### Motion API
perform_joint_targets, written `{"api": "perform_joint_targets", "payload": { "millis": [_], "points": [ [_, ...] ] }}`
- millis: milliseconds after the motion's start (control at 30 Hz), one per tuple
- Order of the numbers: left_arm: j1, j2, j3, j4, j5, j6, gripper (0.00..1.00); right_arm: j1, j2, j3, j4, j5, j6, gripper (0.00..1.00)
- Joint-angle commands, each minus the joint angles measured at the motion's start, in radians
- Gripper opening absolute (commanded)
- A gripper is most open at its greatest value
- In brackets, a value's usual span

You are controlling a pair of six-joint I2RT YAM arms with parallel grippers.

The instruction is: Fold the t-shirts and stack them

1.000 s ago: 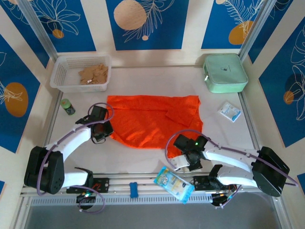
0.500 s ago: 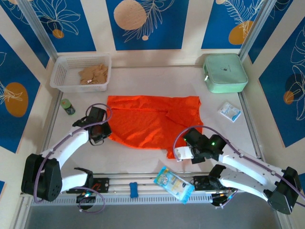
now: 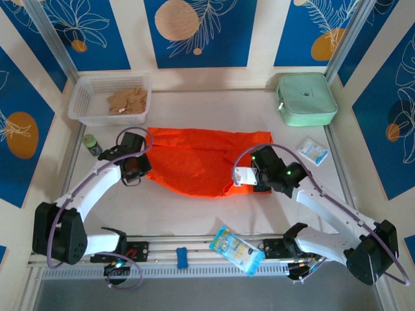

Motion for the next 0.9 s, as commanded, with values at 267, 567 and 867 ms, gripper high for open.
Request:
{"api": "perform_joint_targets", "payload": {
  "millis": [267, 567, 867],
  "points": [
    [0.020, 0.123, 0.131, -0.035, -0.050, 0.045, 0.00, -0.134, 0.123, 0.100, 0.144, -0.109, -0.052, 0.00],
    [0.048, 0.231, 0.215, -0.043, -0.088, 0.059, 0.00, -0.241, 0.217, 0.137, 0.240, -0.167, -0.045, 0.00],
    [0.064, 0.334, 0.285, -0.054, -0.119, 0.064, 0.00, -0.304, 0.314, 0.150, 0.318, -0.196, -0.039, 0.00]
  ]
}}
